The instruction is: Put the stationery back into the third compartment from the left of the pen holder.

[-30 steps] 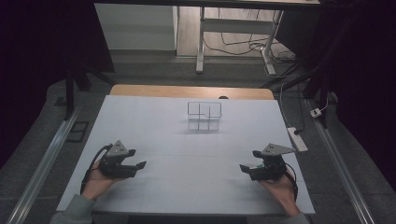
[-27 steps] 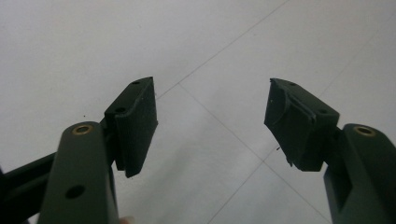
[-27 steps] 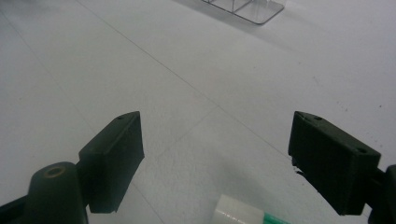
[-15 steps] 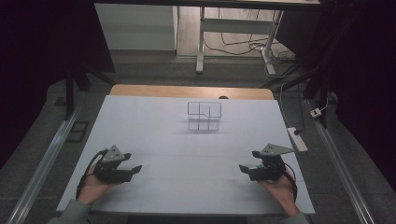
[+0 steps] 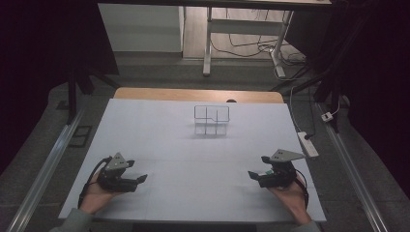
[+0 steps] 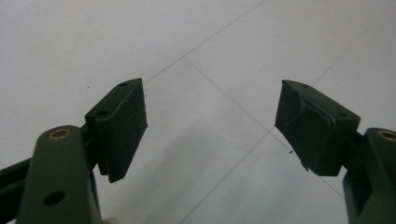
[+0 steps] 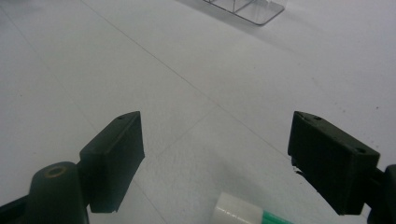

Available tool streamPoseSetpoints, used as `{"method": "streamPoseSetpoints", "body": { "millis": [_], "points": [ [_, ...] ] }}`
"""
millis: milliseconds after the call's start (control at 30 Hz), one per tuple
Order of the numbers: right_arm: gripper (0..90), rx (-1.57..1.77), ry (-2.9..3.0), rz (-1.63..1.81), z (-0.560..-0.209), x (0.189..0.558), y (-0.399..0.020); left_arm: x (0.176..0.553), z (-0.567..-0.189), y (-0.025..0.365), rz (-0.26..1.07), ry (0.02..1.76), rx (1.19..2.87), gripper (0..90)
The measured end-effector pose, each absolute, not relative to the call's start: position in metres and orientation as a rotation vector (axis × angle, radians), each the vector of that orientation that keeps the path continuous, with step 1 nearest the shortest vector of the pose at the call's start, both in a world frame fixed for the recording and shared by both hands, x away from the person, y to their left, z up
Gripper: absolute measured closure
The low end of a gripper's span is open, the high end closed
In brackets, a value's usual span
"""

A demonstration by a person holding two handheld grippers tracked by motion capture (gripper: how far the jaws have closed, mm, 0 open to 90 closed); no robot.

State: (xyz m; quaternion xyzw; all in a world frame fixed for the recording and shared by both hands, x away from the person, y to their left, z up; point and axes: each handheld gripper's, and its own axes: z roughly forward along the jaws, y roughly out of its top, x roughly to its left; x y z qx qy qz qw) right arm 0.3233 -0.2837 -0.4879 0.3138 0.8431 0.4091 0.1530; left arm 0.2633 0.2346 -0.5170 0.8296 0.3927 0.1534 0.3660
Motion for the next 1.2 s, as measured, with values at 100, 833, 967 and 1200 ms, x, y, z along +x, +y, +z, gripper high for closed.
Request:
{"method": "streamPoseSetpoints", "body": {
  "millis": [100,833,967,1200],
  "points": [
    [18.6,0.883,2.431,1.160,-0.486,0.325,-0.283,0.266,-0.518,0.236,0.392,1.016,2.132,25.0],
    [20.1,0.774,2.703,0.993,-0.467,0.352,-0.301,0.270,-0.522,0.238,0.383,1.030,2.137,25.2],
    [22.8,0.720,2.774,0.898,-0.467,0.356,-0.297,0.269,-0.522,0.239,0.381,1.035,2.133,25.6],
    [23.9,0.576,2.876,0.738,-0.460,0.359,-0.290,0.268,-0.523,0.239,0.384,1.037,2.134,25.9]
  ]
}}
